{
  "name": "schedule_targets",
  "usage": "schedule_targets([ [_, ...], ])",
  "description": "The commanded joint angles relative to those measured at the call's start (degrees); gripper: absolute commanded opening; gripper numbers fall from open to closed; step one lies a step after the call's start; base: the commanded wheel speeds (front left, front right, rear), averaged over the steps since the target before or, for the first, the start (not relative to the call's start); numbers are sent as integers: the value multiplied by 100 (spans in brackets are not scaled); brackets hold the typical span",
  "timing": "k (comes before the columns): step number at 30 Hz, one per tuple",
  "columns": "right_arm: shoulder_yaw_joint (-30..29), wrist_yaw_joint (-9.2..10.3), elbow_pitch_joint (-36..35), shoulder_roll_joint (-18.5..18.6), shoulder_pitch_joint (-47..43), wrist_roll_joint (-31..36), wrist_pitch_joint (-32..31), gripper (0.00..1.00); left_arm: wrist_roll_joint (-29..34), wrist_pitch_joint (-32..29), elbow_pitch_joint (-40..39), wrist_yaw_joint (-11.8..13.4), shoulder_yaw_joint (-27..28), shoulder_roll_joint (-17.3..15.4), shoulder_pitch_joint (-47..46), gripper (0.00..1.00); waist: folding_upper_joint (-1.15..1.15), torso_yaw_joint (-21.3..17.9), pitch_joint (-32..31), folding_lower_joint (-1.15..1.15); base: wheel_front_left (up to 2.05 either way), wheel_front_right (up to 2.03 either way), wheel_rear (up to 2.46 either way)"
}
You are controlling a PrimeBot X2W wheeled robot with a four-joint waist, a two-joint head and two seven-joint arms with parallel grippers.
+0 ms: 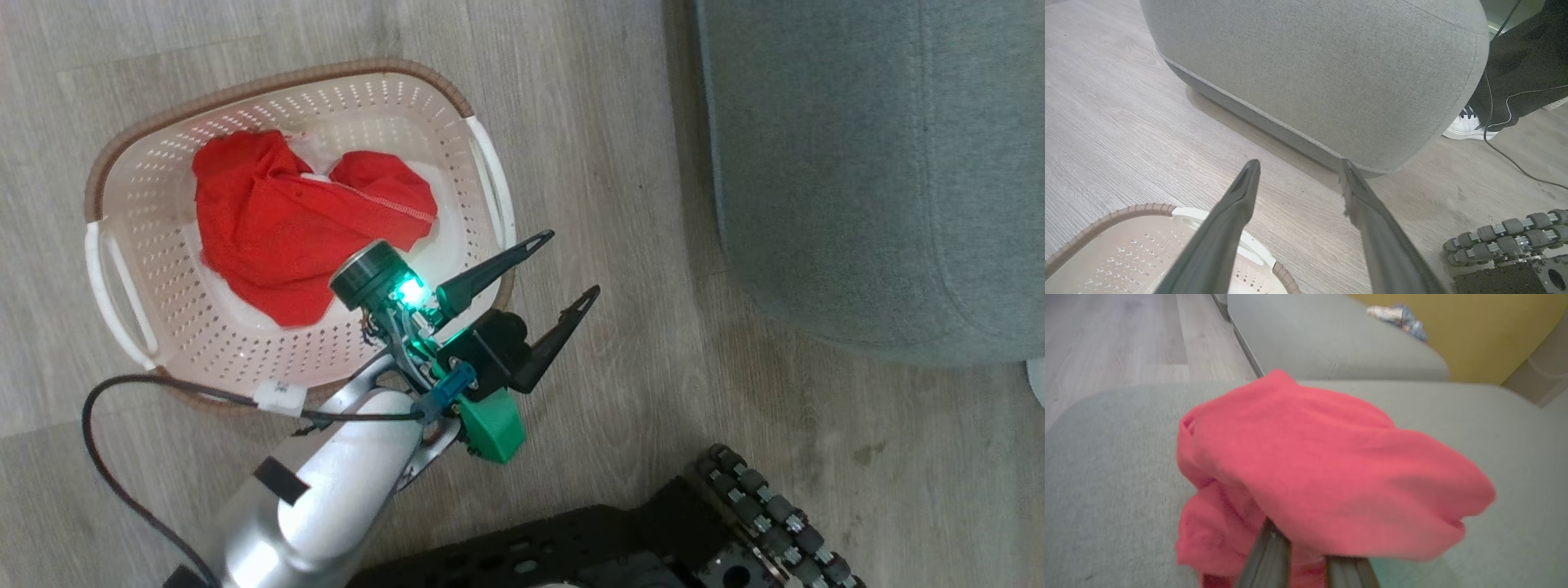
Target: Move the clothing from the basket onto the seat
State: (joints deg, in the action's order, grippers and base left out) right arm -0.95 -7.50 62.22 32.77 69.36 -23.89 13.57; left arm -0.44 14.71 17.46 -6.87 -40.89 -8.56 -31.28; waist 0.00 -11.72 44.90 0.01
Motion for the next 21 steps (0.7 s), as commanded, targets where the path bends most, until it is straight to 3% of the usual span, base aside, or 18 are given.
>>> schedule_targets([
  [1,91,1,-54,132,81,-173,-107,0,-6,29,-177,21,70,49,41,100,0,26,24,-1,0,0,0],
  [9,832,1,209,180,255,-662,-126,3,-17,29,-182,41,110,23,-54,100,0,-6,71,-1,0,0,0],
  [10,897,1,213,182,266,-704,-80,30,-7,29,-179,45,105,22,-67,100,0,-14,55,-1,0,0,0],
  [11,973,1,217,192,268,-727,-39,88,1,29,-175,48,96,22,-78,100,0,-20,32,-1,0,0,0],
  [12,1046,1,225,204,266,-752,-7,100,2,29,-173,51,88,28,-84,100,0,-24,5,-1,0,0,0],
  [21,1497,1,341,316,112,-1048,104,100,-98,29,-189,50,33,144,-4,100,0,-12,-459,-1,0,0,0],
])
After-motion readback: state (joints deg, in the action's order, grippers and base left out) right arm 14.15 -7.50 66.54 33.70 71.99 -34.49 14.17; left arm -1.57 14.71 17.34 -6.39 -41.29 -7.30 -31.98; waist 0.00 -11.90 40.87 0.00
